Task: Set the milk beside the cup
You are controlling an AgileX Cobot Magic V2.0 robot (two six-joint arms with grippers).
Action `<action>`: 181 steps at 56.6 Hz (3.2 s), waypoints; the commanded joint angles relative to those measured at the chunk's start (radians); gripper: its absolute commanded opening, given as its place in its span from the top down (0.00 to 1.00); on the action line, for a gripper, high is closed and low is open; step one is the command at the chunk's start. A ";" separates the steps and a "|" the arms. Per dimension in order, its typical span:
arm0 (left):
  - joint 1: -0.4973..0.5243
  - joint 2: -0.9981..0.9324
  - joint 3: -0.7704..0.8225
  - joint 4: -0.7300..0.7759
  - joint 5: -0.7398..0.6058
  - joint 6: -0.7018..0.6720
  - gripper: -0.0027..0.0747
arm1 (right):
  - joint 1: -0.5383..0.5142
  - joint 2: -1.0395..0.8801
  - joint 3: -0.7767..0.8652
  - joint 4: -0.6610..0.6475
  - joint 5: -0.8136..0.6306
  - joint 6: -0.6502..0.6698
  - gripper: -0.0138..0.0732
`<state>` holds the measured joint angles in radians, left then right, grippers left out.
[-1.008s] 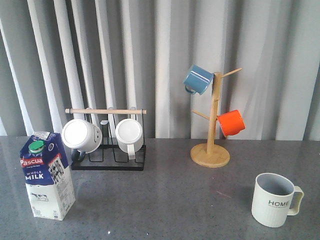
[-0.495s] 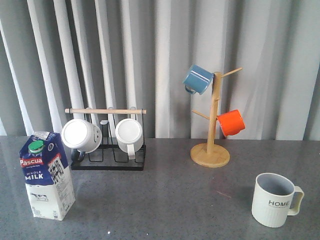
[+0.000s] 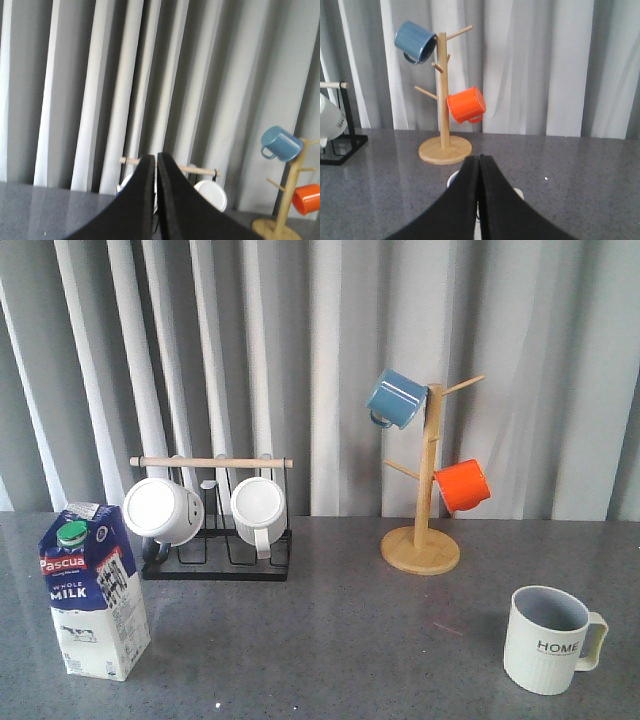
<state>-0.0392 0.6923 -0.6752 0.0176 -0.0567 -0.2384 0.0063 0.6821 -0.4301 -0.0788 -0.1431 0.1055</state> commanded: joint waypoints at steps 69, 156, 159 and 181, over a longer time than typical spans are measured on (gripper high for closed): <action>-0.004 0.343 -0.042 0.000 -0.029 0.119 0.27 | -0.013 0.255 -0.027 0.152 -0.180 -0.250 0.17; -0.003 0.343 -0.042 0.000 -0.026 0.119 0.30 | -0.282 1.036 -0.144 -0.125 -0.828 -0.073 0.17; -0.003 0.343 -0.042 0.000 -0.026 0.119 0.30 | -0.282 1.045 -0.154 -0.140 -0.826 -0.071 0.17; -0.003 0.343 -0.042 0.000 -0.026 0.119 0.30 | -0.282 1.124 -0.236 -0.164 -0.816 -0.002 0.17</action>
<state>-0.0392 1.0464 -0.6830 0.0214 -0.0074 -0.1181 -0.2691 1.8295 -0.6278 -0.2438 -0.8920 0.0991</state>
